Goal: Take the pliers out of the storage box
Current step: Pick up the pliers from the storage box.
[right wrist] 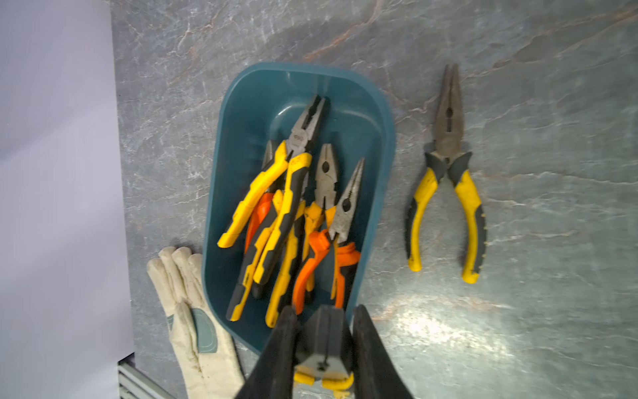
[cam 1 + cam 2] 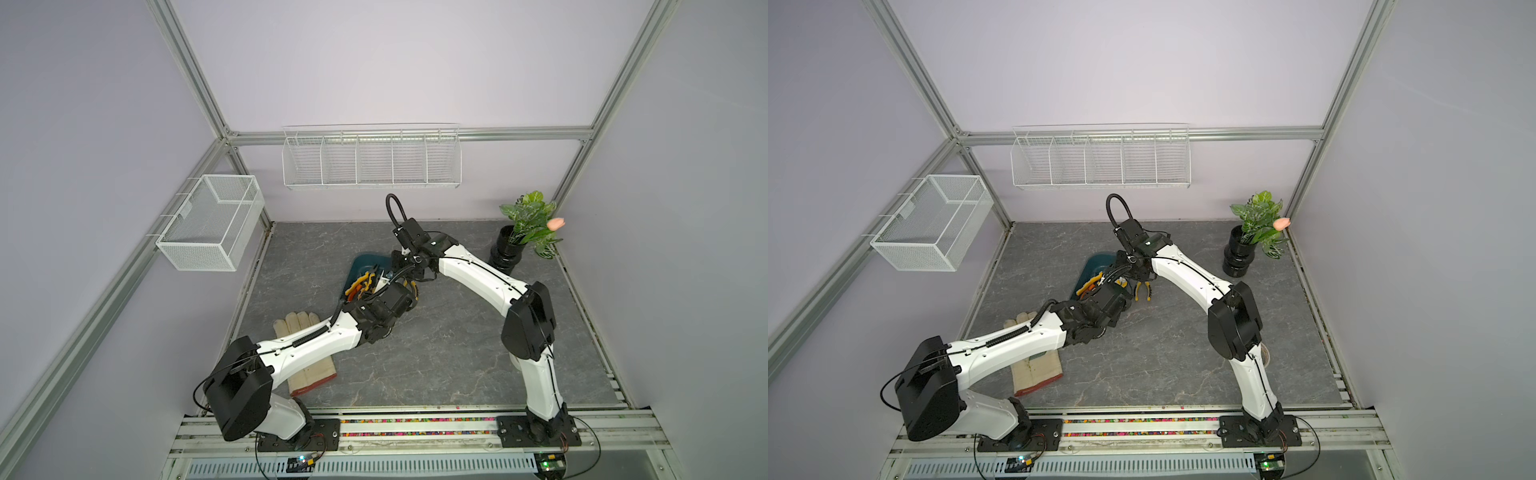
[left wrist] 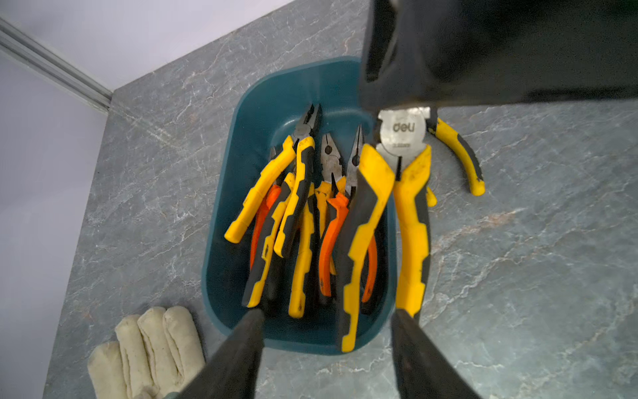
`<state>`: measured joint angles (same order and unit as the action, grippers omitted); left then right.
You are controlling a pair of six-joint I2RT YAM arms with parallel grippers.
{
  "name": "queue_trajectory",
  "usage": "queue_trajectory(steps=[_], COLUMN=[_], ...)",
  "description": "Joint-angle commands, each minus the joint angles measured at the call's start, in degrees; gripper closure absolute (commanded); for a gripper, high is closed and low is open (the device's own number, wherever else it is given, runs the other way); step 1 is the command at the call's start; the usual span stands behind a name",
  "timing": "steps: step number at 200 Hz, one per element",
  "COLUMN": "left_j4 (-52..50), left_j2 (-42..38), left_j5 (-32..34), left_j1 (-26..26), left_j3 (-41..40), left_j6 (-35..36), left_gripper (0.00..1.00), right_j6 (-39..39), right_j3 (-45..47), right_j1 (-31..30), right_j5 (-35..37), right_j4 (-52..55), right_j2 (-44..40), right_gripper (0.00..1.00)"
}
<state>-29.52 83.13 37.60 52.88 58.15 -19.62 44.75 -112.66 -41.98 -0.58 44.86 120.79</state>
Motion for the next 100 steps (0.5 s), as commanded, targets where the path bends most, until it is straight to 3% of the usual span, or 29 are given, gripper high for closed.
queue_trajectory(steps=[1,100], left_j4=[4.7,0.7], left_j2=[-2.0,-7.2], left_j5=[3.0,10.8], left_j1=[-0.5,-0.6], left_j3=[3.5,0.3], left_j6=[-2.0,-3.9], left_gripper=[0.33,0.31], right_j6=[-3.3,-6.2], right_j3=[2.0,14.7], right_j1=[-0.7,1.6], right_j5=[0.0,3.3], right_j4=[4.6,3.8], right_j2=[-4.1,-20.2], right_gripper=[0.93,0.93])
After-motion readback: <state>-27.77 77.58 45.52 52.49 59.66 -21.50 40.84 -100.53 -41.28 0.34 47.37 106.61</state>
